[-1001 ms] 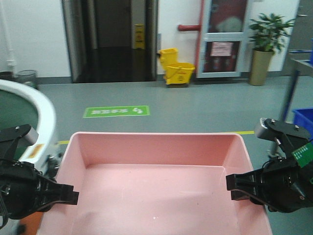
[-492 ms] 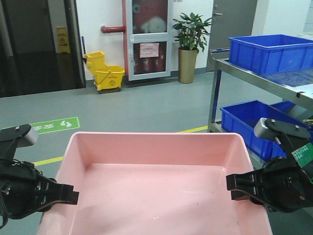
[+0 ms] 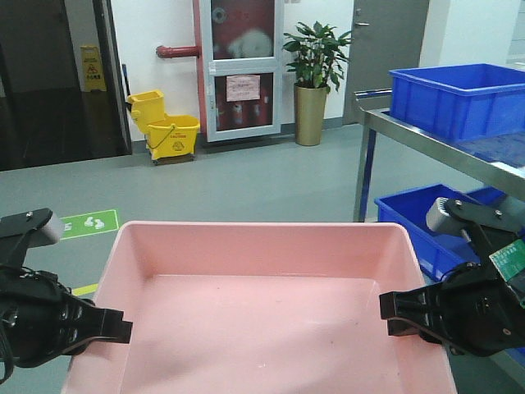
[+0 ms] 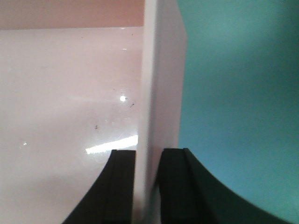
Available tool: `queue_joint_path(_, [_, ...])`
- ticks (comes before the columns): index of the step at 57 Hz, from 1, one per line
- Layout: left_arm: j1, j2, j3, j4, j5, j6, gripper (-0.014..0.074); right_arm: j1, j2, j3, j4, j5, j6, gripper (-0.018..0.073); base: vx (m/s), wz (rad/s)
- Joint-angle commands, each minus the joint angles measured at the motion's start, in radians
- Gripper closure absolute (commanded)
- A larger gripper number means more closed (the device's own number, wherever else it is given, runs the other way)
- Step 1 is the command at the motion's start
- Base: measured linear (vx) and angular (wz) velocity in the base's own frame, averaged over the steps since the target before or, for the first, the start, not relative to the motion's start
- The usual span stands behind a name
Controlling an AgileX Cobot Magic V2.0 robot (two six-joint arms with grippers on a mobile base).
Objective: Grab pink bin and stack on right shelf
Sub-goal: 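Hold the pink bin with both grippers while turning away from conveyor, then carry the pink bin toward the table with the cream bin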
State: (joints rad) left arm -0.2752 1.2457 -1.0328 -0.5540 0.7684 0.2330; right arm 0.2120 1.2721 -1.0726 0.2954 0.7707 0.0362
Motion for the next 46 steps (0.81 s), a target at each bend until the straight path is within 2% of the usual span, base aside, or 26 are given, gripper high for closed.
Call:
queue_joint_path(1, [-0.007, -0.033, -0.029, -0.079, -0.009, 0.02, 0.0604, -0.004, -0.032, -0.041, 0.048, -0.09, -0.003, 0.0568, 0.44, 0.1])
queue_joint_path(25, [-0.007, -0.033, -0.029, -0.079, -0.01, 0.02, 0.0604, -0.004, -0.031, -0.041, 0.048, -0.089, -0.003, 0.0568, 0.44, 0.09])
queue_joint_path(46, [-0.007, -0.033, -0.029, -0.079, -0.01, 0.02, 0.0604, -0.004, -0.031, -0.041, 0.048, -0.09, -0.003, 0.0568, 0.41, -0.27])
